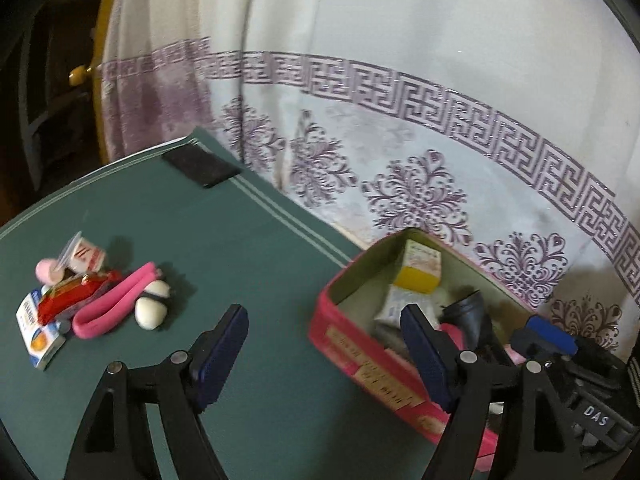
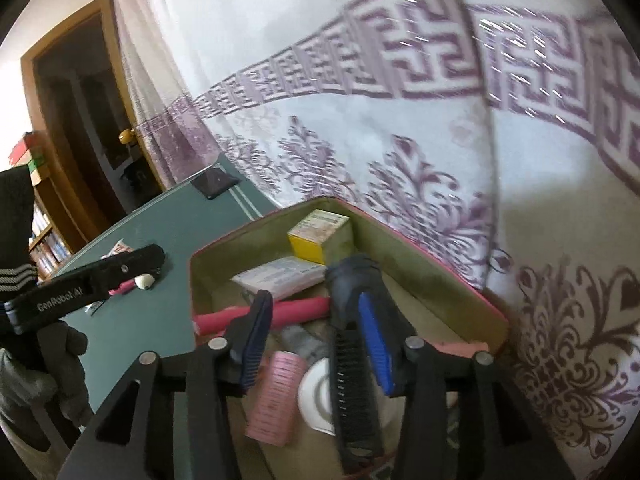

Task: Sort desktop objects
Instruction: 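Carry the sachet and comb over the pink tin and open both grippers, then move both open grippers back over the remaining items on the table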

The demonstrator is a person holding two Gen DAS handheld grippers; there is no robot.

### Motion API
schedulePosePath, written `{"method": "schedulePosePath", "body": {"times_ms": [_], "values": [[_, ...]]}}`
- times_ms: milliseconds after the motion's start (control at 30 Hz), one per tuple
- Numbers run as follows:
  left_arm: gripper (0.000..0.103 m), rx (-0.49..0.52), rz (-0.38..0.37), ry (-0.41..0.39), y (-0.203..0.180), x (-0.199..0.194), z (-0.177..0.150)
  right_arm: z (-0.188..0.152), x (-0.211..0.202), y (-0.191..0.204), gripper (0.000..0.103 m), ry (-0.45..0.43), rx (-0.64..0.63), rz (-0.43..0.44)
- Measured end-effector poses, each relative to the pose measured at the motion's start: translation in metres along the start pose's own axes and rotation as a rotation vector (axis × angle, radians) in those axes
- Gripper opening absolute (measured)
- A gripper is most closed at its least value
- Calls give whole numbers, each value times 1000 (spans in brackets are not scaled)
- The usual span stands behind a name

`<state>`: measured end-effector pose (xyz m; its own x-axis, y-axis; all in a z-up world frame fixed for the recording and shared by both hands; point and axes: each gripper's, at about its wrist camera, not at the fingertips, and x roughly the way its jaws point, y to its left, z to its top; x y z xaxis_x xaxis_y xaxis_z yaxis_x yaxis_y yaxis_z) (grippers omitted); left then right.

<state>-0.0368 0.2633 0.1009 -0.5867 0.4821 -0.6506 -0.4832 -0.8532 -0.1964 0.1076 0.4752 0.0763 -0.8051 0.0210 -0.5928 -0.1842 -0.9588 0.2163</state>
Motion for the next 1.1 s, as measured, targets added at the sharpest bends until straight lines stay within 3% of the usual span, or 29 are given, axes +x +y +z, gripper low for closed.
{"method": "schedulePosePath", "body": {"times_ms": [167, 300, 433, 733, 933, 1100], "values": [[80, -36, 21, -3, 17, -9, -6, 10, 11, 25, 62, 21, -92, 30], [80, -56, 34, -5, 29, -16, -9, 9, 37, 35, 64, 142, -182, 24], [80, -86, 47, 0, 44, -19, -13, -4, 57, 39, 64, 272, -300, -68], [80, -185, 107, 18, 91, -23, -28, 9, 29, 37, 64, 162, -224, -74], [80, -277, 190, 4, 139, -36, -41, 17, 18, 61, 65, 83, -209, 27], [80, -346, 263, -6, 177, -49, -50, 14, 29, 95, 65, 76, -224, 104]]}}
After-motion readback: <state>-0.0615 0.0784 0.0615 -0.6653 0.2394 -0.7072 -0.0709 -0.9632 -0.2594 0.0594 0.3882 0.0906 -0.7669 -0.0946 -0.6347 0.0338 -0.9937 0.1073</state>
